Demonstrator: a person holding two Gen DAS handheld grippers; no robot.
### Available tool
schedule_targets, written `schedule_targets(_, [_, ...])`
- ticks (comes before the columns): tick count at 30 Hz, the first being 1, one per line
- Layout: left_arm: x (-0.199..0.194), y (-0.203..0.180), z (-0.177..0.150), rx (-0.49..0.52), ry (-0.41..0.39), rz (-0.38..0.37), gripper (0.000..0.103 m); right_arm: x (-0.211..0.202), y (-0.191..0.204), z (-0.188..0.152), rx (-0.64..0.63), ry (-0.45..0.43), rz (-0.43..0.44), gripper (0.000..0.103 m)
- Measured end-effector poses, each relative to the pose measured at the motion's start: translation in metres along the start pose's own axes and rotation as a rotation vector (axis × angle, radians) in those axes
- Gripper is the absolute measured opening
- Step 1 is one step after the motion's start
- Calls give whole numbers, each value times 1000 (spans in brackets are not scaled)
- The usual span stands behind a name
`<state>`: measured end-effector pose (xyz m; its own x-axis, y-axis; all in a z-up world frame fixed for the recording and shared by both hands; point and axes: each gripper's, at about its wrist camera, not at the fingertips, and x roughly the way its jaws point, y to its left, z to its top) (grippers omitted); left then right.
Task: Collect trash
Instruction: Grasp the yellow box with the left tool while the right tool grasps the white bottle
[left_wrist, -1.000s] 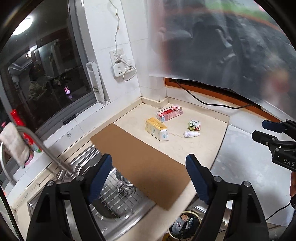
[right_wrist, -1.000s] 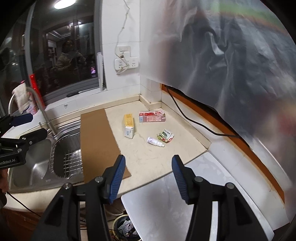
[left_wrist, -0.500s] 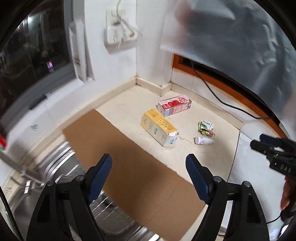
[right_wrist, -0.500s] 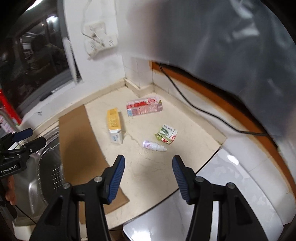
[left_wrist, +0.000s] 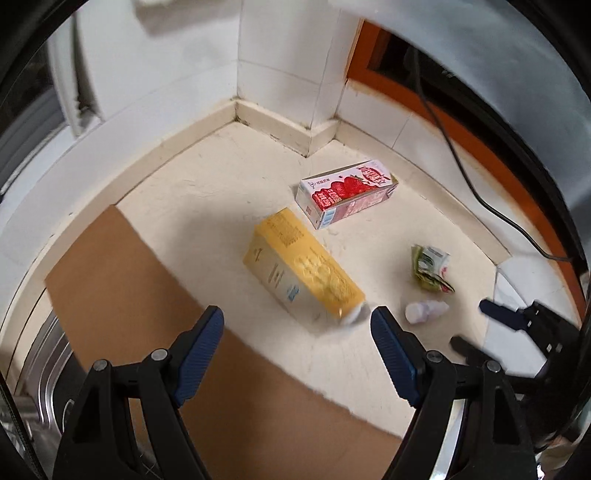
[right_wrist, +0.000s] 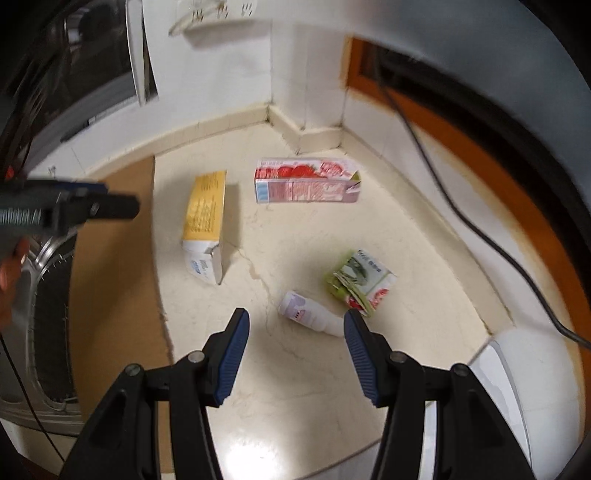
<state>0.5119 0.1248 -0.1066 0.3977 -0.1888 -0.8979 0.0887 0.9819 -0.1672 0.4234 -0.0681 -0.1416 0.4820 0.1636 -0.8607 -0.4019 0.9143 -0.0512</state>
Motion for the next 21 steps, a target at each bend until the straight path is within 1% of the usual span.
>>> schedule_targets(5, [26, -1, 22, -18, 43, 2, 80, 28, 6, 0, -60, 40, -17, 54])
schedule_targets(10, [49, -5, 31, -29, 85, 22, 80, 45, 4, 0, -90, 71, -43, 54])
schedule_targets(16, [73, -13, 36, -29, 130, 91, 80, 60, -1, 0, -103, 100, -48, 53])
schedule_targets(17, [76, -14, 36, -31, 137, 98, 80, 62, -1, -1, -101, 104, -44, 53])
schedule_targets(18, [79, -15, 36, -31, 144, 107, 80, 64, -2, -1, -95, 107, -37, 48])
schedule_targets(19, [82, -16, 36, -28, 149, 118, 80, 65, -3, -1, -88, 107, -35, 46])
schedule_targets(21, [86, -18, 34, -16, 156, 133, 80, 66, -5, -1, -72, 103, -33, 46])
